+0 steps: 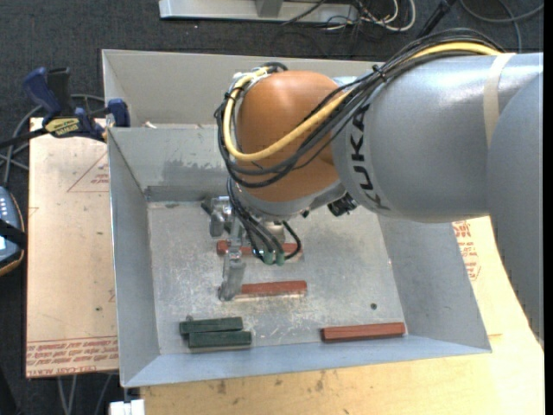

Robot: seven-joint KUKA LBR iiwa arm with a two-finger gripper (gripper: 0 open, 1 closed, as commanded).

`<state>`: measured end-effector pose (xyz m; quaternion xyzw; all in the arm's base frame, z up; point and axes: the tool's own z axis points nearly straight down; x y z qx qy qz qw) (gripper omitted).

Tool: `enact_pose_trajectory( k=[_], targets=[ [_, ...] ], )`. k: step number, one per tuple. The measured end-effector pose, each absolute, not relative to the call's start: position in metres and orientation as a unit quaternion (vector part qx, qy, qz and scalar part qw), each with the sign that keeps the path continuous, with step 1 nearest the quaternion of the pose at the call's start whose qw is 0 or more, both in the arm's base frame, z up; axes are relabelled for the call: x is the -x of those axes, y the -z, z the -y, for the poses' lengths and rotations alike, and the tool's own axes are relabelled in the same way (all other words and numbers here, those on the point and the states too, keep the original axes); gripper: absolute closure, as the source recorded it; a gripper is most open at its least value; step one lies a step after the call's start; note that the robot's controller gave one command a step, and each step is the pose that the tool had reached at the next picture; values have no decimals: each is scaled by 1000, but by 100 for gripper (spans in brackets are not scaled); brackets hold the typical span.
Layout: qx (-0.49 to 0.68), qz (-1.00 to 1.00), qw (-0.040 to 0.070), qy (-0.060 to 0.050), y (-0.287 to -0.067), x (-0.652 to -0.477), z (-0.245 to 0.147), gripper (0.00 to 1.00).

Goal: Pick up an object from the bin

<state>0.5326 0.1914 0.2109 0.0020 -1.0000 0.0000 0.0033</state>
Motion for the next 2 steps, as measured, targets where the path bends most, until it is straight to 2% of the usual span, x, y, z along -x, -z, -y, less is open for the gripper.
enact_pose_trajectory(
  k=[1, 2],
  targets=[
    [0, 1000, 0, 1, -215, -535, -190, 100],
    [0, 1000, 0, 1, -215, -535, -190, 0]
  ],
)
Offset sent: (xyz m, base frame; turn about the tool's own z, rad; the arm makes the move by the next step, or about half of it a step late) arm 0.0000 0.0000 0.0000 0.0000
